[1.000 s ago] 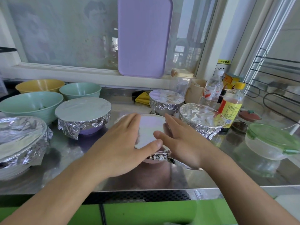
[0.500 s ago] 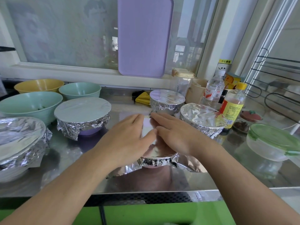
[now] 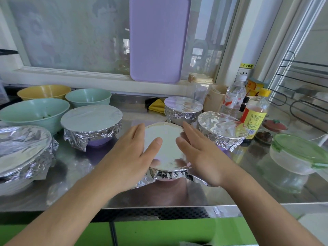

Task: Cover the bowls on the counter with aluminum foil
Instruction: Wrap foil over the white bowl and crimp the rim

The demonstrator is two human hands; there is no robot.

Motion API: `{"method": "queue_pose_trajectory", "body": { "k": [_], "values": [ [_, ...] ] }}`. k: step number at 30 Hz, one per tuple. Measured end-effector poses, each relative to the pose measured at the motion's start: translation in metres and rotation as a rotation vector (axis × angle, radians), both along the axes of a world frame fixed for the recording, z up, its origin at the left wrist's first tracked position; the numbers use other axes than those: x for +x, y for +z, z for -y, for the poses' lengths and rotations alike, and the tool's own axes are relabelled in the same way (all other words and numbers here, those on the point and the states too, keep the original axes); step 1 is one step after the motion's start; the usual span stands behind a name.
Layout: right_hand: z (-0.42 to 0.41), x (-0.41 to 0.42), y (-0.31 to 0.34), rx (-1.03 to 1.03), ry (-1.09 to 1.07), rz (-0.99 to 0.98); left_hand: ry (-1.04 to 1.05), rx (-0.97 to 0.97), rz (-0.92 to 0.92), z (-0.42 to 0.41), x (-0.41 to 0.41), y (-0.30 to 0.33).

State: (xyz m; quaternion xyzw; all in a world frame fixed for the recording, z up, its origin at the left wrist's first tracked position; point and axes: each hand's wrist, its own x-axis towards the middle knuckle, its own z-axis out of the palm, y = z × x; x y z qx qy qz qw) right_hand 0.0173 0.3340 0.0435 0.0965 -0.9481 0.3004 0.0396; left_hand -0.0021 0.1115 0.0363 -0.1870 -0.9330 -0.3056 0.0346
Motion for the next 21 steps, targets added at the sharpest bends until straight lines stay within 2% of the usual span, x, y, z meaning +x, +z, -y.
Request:
{"method": "queue_pose_trajectory", "body": {
  "k": [4, 7, 9, 11, 12, 14, 15, 17, 21],
  "values": [
    [-0.005, 0.009, -0.008, -0.039, -0.006, 0.018, -0.028, -0.074, -0.03, 0.0, 0.011, -0.006],
    [-0.007, 0.011, -0.012, -0.019, 0.036, -0.088, -0.041, -0.086, -0.034, 0.001, 0.009, -0.005],
    [-0.006, 0.018, -0.01, -0.032, -0.051, -0.035, -0.03, -0.075, 0.014, 0.005, 0.004, -0.003],
    [-0.011, 0.021, -0.014, 0.03, 0.04, -0.108, -0.013, -0.047, 0.002, 0.011, 0.0, -0.002],
    [-0.011, 0.026, -0.011, 0.035, 0.046, -0.126, 0.011, -0.064, -0.031, 0.012, 0.002, 0.0],
    [-0.016, 0.034, -0.012, 0.029, 0.014, -0.296, 0.094, -0.101, -0.145, 0.011, 0.009, 0.002],
    [-0.017, 0.038, -0.01, -0.033, -0.025, -0.317, 0.138, -0.103, -0.207, 0.01, 0.014, 0.004],
    [-0.019, 0.044, -0.009, -0.021, -0.051, -0.36, 0.208, -0.101, -0.281, 0.004, 0.029, 0.012],
    [-0.029, 0.048, -0.014, -0.053, -0.078, -0.445, 0.302, -0.126, -0.222, -0.001, 0.054, 0.019]
  ]
}}
